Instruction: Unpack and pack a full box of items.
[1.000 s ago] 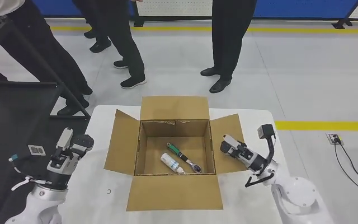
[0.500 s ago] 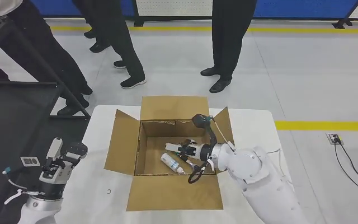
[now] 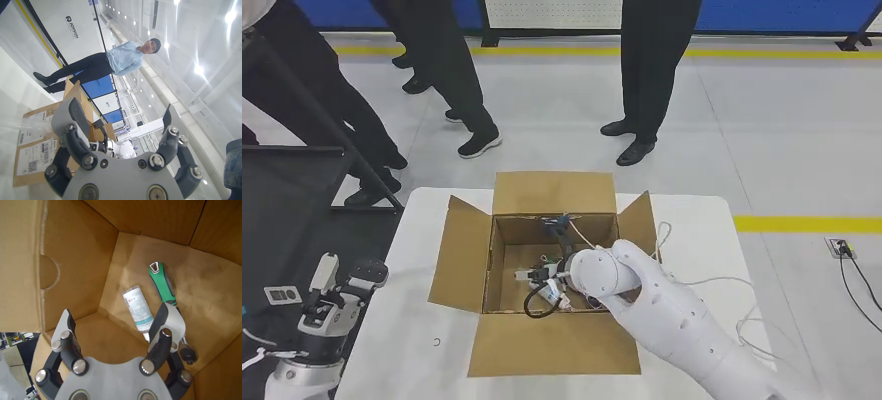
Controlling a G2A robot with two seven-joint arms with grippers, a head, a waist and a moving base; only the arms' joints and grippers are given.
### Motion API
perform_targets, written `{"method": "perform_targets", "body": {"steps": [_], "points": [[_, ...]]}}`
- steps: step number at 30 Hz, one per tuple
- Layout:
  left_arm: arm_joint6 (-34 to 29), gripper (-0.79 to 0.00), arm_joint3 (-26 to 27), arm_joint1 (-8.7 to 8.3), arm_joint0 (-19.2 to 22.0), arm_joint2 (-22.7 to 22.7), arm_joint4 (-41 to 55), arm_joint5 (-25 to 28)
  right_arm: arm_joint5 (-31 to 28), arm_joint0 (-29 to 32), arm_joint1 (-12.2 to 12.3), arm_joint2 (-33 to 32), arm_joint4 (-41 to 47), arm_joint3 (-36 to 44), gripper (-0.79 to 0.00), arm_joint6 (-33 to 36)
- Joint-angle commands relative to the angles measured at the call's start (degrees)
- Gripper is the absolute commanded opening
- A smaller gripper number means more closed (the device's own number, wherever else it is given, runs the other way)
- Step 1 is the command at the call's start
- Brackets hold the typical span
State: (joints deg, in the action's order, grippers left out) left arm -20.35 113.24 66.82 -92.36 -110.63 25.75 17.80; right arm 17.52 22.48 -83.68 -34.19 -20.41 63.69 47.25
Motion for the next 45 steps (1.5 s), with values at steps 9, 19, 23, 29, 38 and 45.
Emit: {"method": "perform_targets", "body": {"steps": [9,19,23,29,38,45], "points": [[-0.44,0.000,-1.30,0.16,-0.30,-1.26,1.75,0.67,0.08,-0.15,-0.33,0.14,0.43,-0.82,0.000,-0.74],[-1.68,0.000,-1.02,0.19,0.17,-1.33,1.38,0.08,-0.65,-1.78,-1.80,4.38,-9.05,-2.28,0.000,1.87],[-1.91,0.000,-1.13,0.26,-0.52,-2.02,1.83,0.53,-0.95,-4.11,-3.37,6.48,-11.65,-5.50,0.000,4.30],[-2.12,0.000,-1.06,0.40,-1.37,-2.42,2.31,1.00,1.31,-6.49,-6.00,8.87,-15.15,-10.30,0.000,4.57],[-2.53,0.000,-0.69,0.58,-2.17,-2.59,2.47,1.27,0.61,-10.08,-8.46,9.43,-18.57,-18.05,0.000,7.66],[-2.48,0.000,-0.51,0.70,-2.31,-2.42,2.18,1.02,-3.46,-11.82,-8.58,9.00,-20.37,-21.48,0.000,16.10]]}}
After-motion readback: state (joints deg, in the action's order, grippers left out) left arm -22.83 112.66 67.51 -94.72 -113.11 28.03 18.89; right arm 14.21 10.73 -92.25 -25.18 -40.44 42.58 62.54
